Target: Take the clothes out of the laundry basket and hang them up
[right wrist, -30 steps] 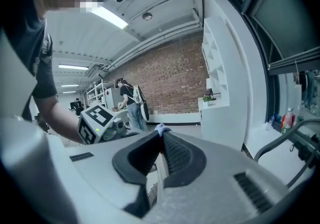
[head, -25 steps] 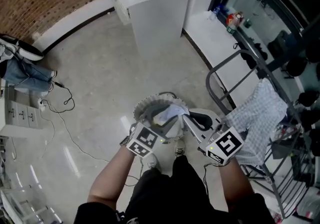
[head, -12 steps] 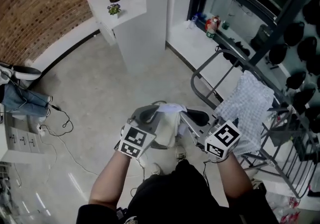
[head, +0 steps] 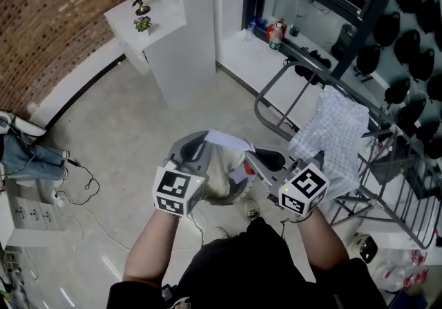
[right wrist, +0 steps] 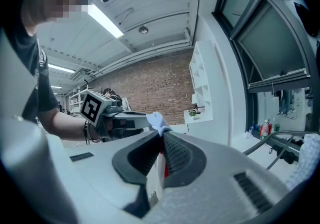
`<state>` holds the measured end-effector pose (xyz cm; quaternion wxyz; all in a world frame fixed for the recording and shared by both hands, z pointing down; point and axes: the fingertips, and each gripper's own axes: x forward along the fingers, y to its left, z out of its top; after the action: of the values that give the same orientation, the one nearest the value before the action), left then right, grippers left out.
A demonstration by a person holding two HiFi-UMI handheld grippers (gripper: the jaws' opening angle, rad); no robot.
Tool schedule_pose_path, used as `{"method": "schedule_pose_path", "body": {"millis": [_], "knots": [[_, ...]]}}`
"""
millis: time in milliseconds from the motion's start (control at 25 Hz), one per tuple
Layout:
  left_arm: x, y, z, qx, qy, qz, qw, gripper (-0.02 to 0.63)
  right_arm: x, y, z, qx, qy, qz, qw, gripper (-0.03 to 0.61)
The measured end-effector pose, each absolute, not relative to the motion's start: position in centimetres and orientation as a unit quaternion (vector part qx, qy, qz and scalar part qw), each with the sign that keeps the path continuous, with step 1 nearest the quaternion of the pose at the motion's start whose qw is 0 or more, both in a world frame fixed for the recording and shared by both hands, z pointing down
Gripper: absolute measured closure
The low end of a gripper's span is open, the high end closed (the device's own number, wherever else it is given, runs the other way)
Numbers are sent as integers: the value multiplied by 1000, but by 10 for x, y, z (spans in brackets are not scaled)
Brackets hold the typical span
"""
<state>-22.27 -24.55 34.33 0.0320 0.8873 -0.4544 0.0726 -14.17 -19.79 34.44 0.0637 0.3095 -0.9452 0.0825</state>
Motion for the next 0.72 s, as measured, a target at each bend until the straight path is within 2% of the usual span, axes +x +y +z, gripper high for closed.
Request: {"method": "schedule_pose_path", "body": {"millis": [280,600,720], "knots": [[-201,-230,304,915,-402,25,35,601,-133,-173,337,364,-926,83,46,555],[-146,-197,296,937,-348,28,25,601,-83,-136,346,431,-897,97,23,545],[-128,-186,291,941,-337,19,32,601,-64,-116,347,446,-888,112,13,523]]}}
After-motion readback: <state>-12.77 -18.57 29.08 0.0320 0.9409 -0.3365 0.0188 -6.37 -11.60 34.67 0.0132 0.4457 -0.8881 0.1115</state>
